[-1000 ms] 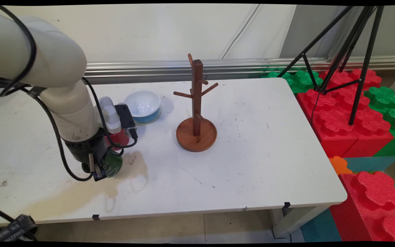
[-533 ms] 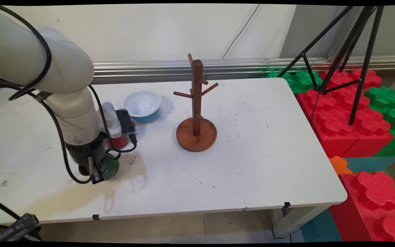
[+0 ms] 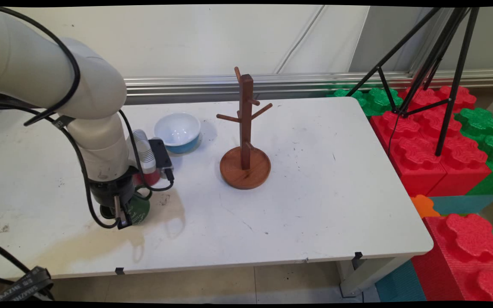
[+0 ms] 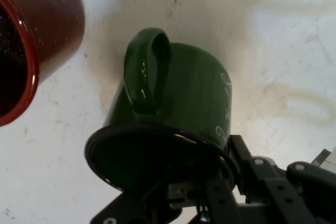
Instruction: Place the picked object on the table
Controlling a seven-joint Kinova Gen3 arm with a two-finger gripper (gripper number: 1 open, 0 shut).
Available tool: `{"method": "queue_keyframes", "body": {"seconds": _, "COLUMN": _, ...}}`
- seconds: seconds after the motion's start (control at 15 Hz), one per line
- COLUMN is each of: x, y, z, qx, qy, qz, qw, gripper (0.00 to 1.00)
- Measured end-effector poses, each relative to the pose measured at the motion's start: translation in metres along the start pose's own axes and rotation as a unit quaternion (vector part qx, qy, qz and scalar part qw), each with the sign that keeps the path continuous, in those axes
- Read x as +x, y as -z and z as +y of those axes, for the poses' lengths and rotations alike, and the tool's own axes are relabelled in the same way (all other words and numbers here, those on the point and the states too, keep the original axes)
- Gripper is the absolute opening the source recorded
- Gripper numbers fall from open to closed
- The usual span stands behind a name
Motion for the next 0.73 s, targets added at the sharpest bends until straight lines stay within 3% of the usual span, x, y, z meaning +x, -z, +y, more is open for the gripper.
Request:
{"method": "queue_keyframes", "body": {"seconds": 0.13, "x": 0.0016, "y": -0.0004, "z": -0.0001, "qx": -0.001, "qy": 0.0, "qz": 0.0, "qw": 1.0, "gripper": 0.0}}
{"method": "queue_keyframes", "body": {"seconds": 0.2, "x": 0.0026, "y": -0.0006, "z": -0.0001, "qx": -0.001, "qy": 0.0, "qz": 0.0, "qw": 1.0, "gripper": 1.0}}
{"method": "queue_keyframes", "body": {"seconds": 0.73, "x": 0.0078, "y": -0.0024, "z": 0.0004, "qx": -0.004, "qy": 0.018, "qz": 0.009, "qw": 0.9998, "gripper": 1.0}}
